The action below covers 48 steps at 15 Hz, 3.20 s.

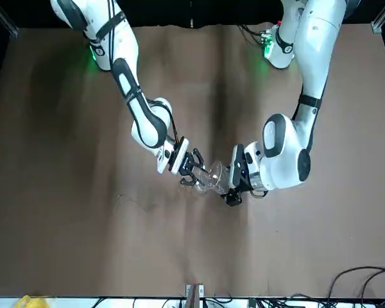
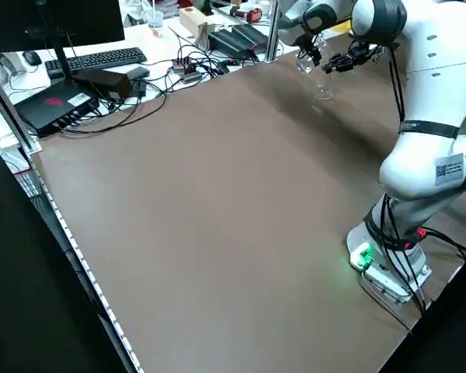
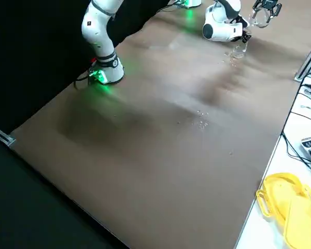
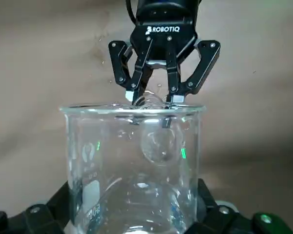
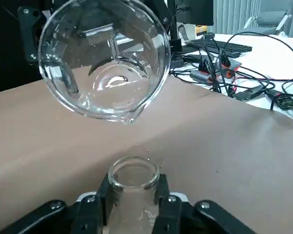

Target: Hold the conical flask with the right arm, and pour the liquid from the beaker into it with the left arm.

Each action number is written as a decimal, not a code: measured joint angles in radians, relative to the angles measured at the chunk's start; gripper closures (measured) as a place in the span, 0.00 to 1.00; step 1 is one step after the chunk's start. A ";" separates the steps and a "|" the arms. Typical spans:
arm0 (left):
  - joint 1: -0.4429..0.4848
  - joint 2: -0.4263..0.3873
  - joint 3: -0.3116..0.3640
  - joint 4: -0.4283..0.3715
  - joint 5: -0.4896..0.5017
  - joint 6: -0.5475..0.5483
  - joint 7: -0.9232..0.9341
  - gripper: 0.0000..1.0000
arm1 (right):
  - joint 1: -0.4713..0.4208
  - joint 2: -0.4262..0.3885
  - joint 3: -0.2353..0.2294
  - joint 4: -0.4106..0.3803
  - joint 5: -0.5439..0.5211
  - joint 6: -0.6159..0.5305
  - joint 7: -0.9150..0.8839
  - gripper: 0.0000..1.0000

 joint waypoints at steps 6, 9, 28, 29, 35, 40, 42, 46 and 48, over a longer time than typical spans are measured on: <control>-0.021 0.000 0.004 0.000 0.022 0.000 0.000 0.02 | 0.001 0.001 0.000 0.002 0.001 0.004 0.000 0.61; -0.028 0.000 0.005 -0.001 0.078 0.000 -0.015 0.02 | 0.002 0.001 0.000 0.003 0.002 0.005 0.000 0.61; -0.060 0.000 0.008 -0.002 0.201 0.001 -0.158 0.02 | 0.012 0.002 0.000 0.006 0.006 0.014 0.001 0.61; -0.062 0.000 0.008 -0.002 0.212 0.002 -0.169 0.02 | 0.013 0.003 0.000 0.006 0.006 0.014 0.001 0.61; -0.069 0.000 0.008 -0.001 0.237 0.002 -0.198 0.02 | 0.014 0.005 0.000 0.006 0.006 0.016 0.001 0.61; -0.076 0.000 0.008 0.001 0.252 0.003 -0.205 0.02 | 0.014 0.005 0.000 0.006 0.006 0.017 0.001 0.61; -0.077 0.000 0.008 0.002 0.262 0.003 -0.210 0.02 | 0.014 0.005 0.000 0.006 0.006 0.017 0.001 0.61; -0.080 0.000 0.008 0.004 0.290 0.003 -0.230 0.02 | 0.015 0.005 0.000 0.006 0.006 0.018 0.001 0.61; -0.081 -0.002 0.008 0.005 0.296 0.003 -0.237 0.02 | 0.015 0.005 0.000 0.006 0.006 0.018 0.001 0.61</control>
